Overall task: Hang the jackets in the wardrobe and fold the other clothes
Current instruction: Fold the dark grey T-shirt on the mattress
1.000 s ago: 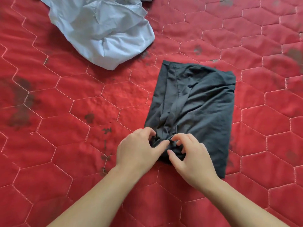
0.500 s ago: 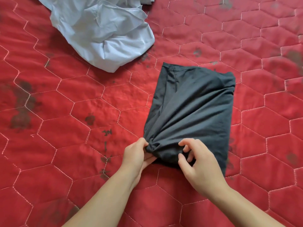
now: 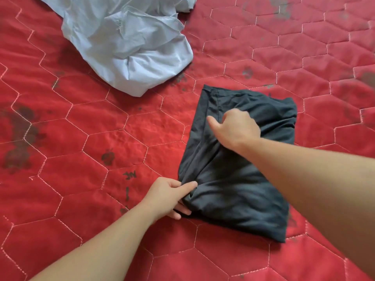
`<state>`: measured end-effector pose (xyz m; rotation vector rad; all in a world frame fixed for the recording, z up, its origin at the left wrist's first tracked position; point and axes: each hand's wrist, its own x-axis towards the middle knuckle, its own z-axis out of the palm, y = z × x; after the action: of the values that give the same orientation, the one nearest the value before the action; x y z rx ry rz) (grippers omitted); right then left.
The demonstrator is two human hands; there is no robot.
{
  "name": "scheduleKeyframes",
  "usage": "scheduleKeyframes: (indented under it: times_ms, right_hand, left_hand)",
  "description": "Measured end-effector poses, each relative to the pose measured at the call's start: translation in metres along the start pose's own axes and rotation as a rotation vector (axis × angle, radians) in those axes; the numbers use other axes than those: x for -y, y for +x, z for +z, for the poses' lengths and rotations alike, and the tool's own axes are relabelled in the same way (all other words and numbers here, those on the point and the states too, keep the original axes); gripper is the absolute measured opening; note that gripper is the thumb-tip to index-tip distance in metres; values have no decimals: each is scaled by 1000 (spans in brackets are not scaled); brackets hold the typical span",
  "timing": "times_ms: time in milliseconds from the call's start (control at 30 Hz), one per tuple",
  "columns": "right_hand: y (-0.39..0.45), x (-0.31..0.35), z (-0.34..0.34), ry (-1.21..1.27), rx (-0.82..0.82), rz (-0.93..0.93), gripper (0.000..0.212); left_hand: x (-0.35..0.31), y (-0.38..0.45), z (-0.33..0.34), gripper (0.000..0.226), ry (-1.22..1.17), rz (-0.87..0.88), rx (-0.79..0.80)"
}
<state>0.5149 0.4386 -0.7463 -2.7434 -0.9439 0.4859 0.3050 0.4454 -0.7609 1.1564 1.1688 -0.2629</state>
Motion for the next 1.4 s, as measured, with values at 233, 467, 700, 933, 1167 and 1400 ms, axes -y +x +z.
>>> scheduleKeyframes:
  times_ms: [233, 467, 700, 933, 1167, 1400]
  right_hand:
    - [32, 13, 2, -249, 48, -111, 30]
    - [57, 43, -16, 114, -175, -147, 36]
    - [57, 30, 27, 135, 21, -233, 21]
    - [-68, -32, 31, 137, -164, -581, 22]
    - [-162, -158, 13, -336, 127, -600, 73]
    - [-185, -177, 4, -257, 63, -507, 80]
  left_hand:
    - [0, 4, -5, 29, -41, -15, 58]
    - [0, 5, -5, 37, -20, -23, 37]
    - [0, 8, -7, 34, -32, -45, 31]
    - [1, 5, -4, 32, -53, -35, -29]
    - [17, -10, 10, 36, -113, 63, -278]
    - [22, -31, 17, 27, 705, 750, -644]
